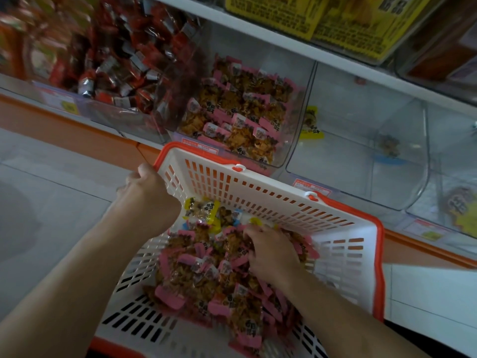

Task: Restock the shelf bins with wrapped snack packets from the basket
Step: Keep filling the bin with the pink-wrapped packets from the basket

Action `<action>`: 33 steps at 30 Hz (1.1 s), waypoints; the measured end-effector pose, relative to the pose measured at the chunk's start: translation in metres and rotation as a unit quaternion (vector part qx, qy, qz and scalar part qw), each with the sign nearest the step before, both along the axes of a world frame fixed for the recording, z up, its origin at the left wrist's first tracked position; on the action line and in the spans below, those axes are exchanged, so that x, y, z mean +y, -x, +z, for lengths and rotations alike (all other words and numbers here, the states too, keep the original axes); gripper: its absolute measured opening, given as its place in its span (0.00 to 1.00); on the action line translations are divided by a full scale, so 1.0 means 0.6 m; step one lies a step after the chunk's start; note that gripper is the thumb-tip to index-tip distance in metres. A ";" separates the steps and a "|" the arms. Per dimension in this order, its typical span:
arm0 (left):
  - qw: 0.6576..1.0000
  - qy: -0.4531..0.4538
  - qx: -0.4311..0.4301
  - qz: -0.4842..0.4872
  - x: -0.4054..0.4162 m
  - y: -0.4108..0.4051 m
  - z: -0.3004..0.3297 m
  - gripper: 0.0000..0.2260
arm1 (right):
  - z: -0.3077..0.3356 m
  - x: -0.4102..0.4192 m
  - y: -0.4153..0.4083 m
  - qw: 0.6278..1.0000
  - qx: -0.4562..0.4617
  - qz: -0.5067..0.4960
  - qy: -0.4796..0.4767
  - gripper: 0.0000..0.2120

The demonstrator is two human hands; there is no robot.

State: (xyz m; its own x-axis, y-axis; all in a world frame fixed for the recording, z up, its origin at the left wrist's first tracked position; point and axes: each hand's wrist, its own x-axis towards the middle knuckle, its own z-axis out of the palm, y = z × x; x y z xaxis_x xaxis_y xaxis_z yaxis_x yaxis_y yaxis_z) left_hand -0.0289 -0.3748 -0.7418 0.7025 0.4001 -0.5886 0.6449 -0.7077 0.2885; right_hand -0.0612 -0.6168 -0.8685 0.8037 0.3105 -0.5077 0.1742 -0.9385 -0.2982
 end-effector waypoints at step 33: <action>0.808 0.556 -0.095 0.170 -0.081 -0.028 0.036 0.10 | 0.251 -0.018 -0.112 0.777 0.010 -0.363 -0.515 0.09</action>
State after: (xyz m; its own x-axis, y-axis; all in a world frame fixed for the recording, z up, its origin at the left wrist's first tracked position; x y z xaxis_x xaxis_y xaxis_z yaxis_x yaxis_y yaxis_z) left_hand -0.0119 -0.4233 -0.7199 0.7834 -0.1126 -0.6112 0.6164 0.2666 0.7409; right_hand 0.0060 -0.6278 -0.7178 0.9518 0.0286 -0.3054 -0.3038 -0.0497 -0.9514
